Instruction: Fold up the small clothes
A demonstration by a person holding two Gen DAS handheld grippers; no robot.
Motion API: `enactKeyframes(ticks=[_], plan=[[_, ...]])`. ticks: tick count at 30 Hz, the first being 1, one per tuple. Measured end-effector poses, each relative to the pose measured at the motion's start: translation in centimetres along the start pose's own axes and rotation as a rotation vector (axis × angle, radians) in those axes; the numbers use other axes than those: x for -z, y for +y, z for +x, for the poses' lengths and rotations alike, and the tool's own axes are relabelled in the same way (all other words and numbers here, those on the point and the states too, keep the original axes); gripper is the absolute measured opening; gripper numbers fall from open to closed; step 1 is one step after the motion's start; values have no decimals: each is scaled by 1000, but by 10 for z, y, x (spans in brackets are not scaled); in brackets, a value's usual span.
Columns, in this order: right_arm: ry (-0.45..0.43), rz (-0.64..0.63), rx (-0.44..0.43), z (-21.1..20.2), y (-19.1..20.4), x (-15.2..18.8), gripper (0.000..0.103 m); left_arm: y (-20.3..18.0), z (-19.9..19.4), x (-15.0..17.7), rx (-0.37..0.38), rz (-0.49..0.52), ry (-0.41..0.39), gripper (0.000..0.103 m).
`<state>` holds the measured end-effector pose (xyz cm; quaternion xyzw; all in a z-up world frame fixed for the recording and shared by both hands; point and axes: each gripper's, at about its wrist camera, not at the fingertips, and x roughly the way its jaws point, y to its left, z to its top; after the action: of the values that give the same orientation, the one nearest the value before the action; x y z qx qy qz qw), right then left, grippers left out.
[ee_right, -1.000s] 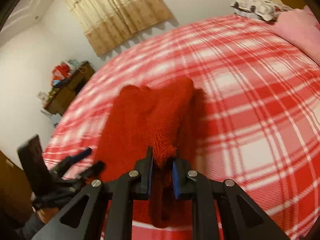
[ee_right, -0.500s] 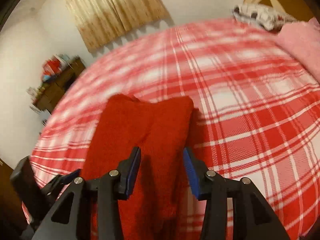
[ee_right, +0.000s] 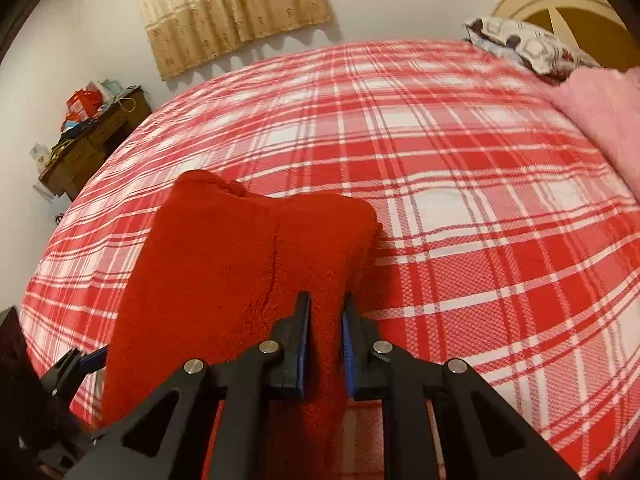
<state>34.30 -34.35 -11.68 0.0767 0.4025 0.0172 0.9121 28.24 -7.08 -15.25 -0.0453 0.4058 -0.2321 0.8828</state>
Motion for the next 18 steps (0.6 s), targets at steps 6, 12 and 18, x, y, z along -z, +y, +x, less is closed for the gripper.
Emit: enactKeyframes(ticks=[6,12,18], plan=[[-125,-112,-135,-49,42,15,50,-1,1,0,-8,5,2,103],[33,-133,-108,-5,39,34,47,0,1,-1,-9,3,-3,103],[8,-137,-121,-3,27,40,39,-4,-3,-2,-14,31,-21,103]])
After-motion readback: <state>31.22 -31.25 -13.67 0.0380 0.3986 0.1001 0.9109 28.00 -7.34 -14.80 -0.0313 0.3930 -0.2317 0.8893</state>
